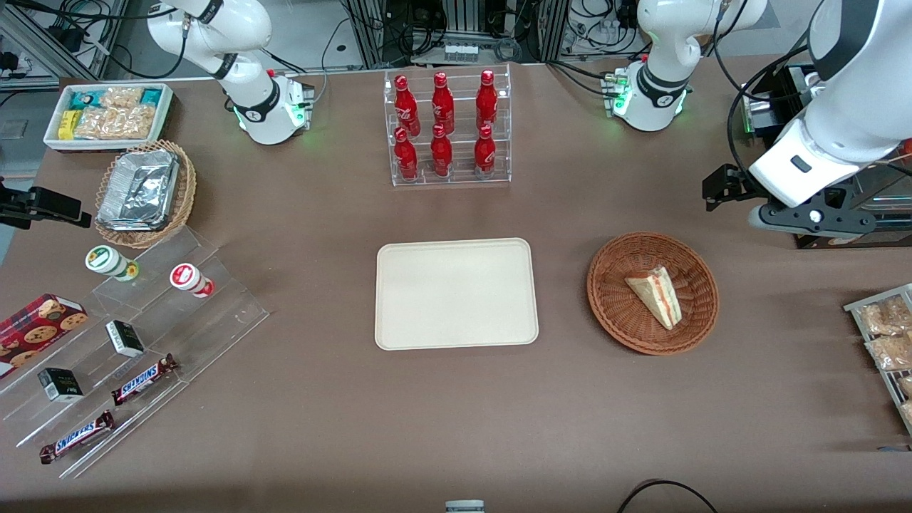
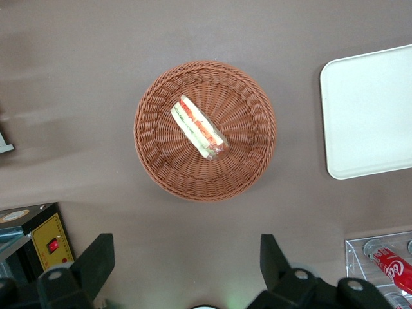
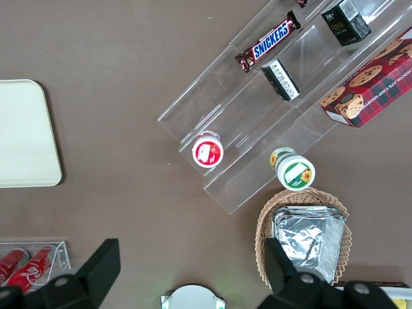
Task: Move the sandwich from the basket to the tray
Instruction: 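Move the left gripper down over the wrapped sandwich in the wicker basket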
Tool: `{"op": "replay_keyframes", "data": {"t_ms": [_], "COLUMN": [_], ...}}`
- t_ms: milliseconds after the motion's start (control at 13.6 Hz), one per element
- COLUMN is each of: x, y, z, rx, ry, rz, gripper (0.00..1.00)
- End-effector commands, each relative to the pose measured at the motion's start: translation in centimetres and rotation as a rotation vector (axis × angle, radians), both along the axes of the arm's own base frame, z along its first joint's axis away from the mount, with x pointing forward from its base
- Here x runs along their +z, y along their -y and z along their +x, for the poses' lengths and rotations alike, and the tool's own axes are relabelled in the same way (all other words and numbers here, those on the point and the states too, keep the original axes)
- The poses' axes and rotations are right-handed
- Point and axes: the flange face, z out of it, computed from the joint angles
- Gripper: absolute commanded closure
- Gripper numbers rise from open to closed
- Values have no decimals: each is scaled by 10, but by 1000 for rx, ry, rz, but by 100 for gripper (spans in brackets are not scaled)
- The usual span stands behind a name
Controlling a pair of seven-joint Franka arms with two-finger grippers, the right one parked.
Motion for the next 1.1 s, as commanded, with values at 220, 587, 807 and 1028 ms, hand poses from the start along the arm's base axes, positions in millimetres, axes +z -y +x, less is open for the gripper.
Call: {"op": "replay_keyframes", "data": {"t_ms": [220,587,807,1028], "x": [-21,-103,-164,-215], "y": [2,11,13,9], "z": [9,19,12,-1], "rx": [-5,-19,-27,-21], "ry": [-52,-89,-38,42], "rz": [0,-5,-9,-21], "gripper": [0,0,0,0]}}
